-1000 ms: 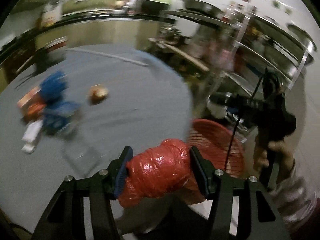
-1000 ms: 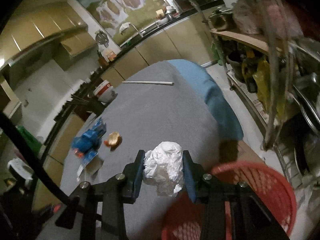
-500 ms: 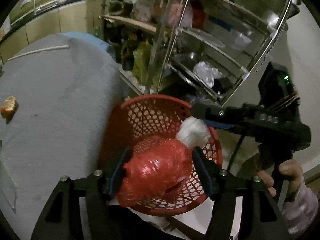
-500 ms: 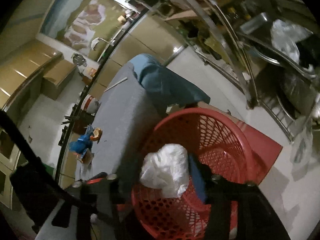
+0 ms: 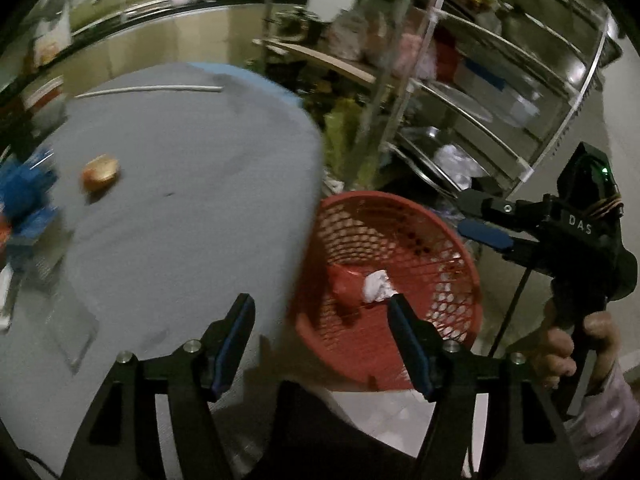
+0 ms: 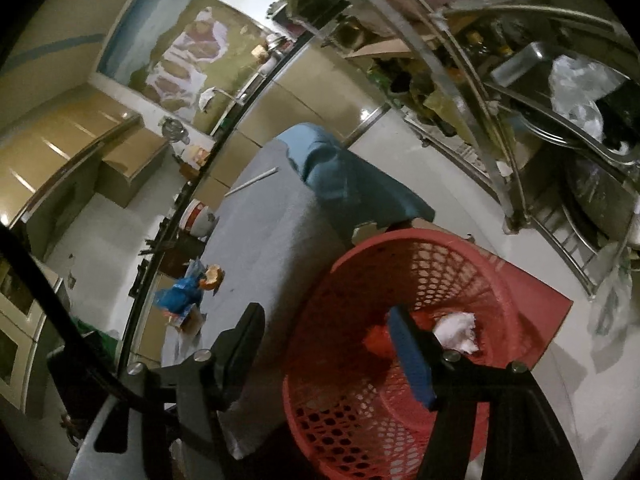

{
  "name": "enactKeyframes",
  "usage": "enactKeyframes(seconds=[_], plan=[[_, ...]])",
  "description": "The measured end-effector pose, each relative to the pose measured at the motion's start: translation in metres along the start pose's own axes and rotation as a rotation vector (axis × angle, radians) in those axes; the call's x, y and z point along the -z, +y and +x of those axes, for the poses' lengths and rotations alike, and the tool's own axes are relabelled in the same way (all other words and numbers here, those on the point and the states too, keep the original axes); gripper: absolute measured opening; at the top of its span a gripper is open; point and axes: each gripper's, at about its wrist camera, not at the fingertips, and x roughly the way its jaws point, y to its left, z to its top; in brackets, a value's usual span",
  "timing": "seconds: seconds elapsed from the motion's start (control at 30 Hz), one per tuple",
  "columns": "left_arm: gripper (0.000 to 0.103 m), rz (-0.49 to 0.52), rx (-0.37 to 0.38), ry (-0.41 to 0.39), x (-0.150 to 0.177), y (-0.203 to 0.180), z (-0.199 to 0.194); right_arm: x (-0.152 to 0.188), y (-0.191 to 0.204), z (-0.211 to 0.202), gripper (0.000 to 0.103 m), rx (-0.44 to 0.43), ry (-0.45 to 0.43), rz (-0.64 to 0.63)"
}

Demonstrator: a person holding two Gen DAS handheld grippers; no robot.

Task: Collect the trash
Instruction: 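Carry both items over the red basket and open both grippers to drop them, then grasp the clear plastic tray with the right gripper while the left grasps the white box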

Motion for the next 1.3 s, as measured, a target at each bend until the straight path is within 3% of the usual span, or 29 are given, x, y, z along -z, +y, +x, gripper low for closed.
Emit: enactKeyframes(seconds=[0.13,0.4,0.5,0.63,0.9,1.1,1.3], plan=[[0.070,-0.061,-0.073,-0.041,0.022,0.036,-0.030,0.006,0.027,0.010,0.068,-0.023,0.026,-0.048],[0.071,-0.235,-0.288,-0.148,0.066,0.133,-0.102,0.024,0.085,0.035,0.068,-0.057,0.082,-0.164],[0.075,-0.290,-0.377,-0.179,0.073,0.166,-0.117,0.035,0.108,0.050,0.068,-0.070,0.121,-0.209],[0.075,-0.366,-0.443,-0.188,0.084,0.207,-0.130,0.051,0.150,0.075,0.068,-0.098,0.182,-0.291],[0.075,-0.462,-0.468,-0.177,0.106,0.254,-0.137,0.090,0.245,0.133,0.070,-0.130,0.277,-0.535],[0.075,-0.498,-0.453,-0.174,0.115,0.274,-0.140,0.115,0.281,0.180,0.072,-0.086,0.331,-0.639],[0.075,-0.491,-0.404,-0.160,0.102,0.290,-0.135,0.135,0.293,0.227,0.073,0.040,0.362,-0.732]])
